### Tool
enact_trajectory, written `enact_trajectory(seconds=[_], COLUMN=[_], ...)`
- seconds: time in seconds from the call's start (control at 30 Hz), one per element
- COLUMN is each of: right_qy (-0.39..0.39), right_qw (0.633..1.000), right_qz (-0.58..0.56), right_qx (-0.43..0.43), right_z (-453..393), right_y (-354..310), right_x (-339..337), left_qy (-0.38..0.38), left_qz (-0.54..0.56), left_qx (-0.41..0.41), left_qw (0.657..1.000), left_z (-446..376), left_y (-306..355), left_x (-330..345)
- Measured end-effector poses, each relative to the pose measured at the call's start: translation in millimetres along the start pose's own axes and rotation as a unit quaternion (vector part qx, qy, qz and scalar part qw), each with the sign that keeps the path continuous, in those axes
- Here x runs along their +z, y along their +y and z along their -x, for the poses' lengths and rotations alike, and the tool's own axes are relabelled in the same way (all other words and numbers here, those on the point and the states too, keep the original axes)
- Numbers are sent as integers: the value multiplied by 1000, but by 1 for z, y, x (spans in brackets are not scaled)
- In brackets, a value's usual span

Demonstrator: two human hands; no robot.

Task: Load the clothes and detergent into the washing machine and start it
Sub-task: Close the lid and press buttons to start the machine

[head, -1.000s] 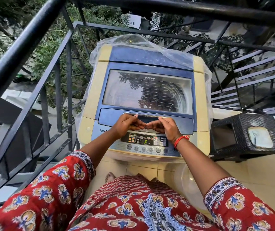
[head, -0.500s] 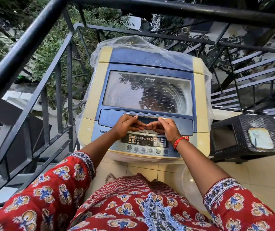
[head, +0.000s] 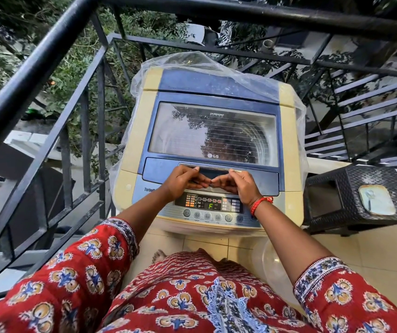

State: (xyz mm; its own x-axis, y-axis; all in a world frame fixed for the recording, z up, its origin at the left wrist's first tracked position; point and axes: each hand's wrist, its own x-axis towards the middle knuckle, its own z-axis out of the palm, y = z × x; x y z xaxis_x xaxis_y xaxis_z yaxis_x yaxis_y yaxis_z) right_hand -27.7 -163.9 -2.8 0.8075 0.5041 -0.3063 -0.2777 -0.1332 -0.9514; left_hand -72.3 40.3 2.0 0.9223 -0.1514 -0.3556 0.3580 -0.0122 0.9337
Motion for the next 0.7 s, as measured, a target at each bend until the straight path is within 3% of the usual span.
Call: enact_trajectory(seconds=[0.7], right_qy=[4], right_qw=[1000], right_qz=[9], right_qx=[0], right_z=[3], right_y=[-5], right_x=[1], left_qy=[-2], left_qz=[3], left_qx=[7], left_qw=[1000], left_z=[0], left_y=[-1], left_x=[0])
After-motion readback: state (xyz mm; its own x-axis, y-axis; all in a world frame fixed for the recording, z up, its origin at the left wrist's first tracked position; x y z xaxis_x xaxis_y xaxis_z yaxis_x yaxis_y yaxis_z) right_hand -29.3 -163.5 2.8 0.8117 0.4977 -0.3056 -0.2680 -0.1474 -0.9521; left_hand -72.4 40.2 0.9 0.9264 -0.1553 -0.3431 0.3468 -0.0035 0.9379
